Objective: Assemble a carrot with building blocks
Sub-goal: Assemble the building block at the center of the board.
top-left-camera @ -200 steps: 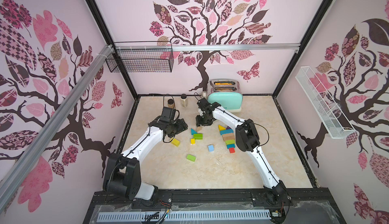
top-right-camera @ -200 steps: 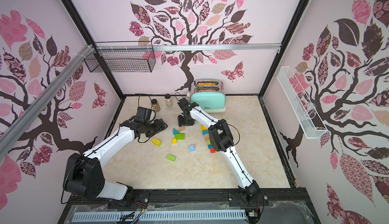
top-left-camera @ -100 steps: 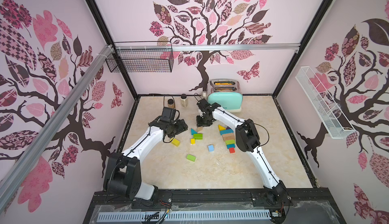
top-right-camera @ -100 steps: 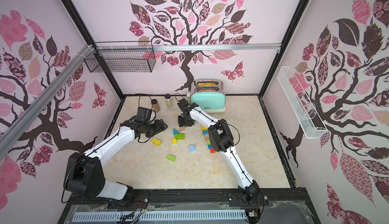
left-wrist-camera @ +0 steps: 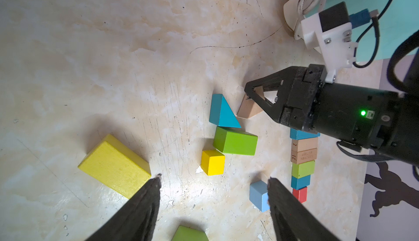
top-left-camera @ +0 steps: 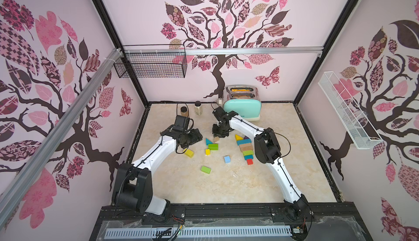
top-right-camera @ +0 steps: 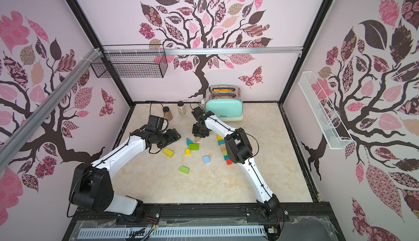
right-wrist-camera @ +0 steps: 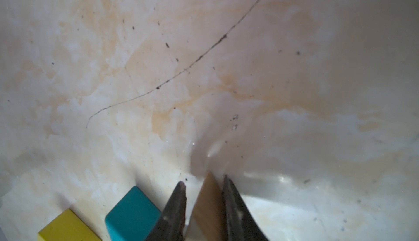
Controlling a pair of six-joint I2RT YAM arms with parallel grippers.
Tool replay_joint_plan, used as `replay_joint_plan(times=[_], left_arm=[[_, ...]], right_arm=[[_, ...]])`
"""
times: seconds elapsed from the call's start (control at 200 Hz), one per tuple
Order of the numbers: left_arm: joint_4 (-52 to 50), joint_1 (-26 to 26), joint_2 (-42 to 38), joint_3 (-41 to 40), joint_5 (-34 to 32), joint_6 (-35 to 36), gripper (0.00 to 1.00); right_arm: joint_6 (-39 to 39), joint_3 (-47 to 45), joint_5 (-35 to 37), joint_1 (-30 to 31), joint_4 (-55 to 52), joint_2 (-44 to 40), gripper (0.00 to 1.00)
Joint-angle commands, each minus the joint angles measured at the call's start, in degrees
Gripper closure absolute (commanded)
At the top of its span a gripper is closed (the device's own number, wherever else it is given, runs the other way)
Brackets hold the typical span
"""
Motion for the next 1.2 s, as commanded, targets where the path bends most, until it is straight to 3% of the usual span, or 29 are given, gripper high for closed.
replay_joint_plan(times=[0.0, 0.28, 0.53, 0.845, 1.11, 1.19], left_arm=[[-0.29, 0.08, 0.02, 0.57, 0.35, 1.13, 0.21], [-0.06, 0.08, -0.95, -0.41, 0.60, 1.13, 0.21], [0.75, -0.02, -1.33, -1.40, 0.77, 0.82, 0.21], [0.69, -0.17, -1.28, -1.12, 0.99, 1.36, 0.21], [-1.55, -3.15, -0.24, -0.43, 1.68, 4.01, 0.28], [-2.44, -5.44, 0.58, -0.34, 1.71, 5.50, 0.27]], right_arm=[[4.66, -1.59, -1.91, 0.35, -0.58, -1.57, 0.73], [8.66, -6.01, -2.72, 0.33, 0.43, -4.29, 0.86], [9.41, -9.26, -1.23, 0.31, 1.74, -5.67, 0.85], [5.33, -2.99, 2.28, 0.38, -0.92, -5.07, 0.69], [-3.11, -6.33, 6.58, 0.37, -3.81, -13.28, 0.62], [-6.23, -8.68, 6.49, 0.37, -4.35, -17.20, 0.53]])
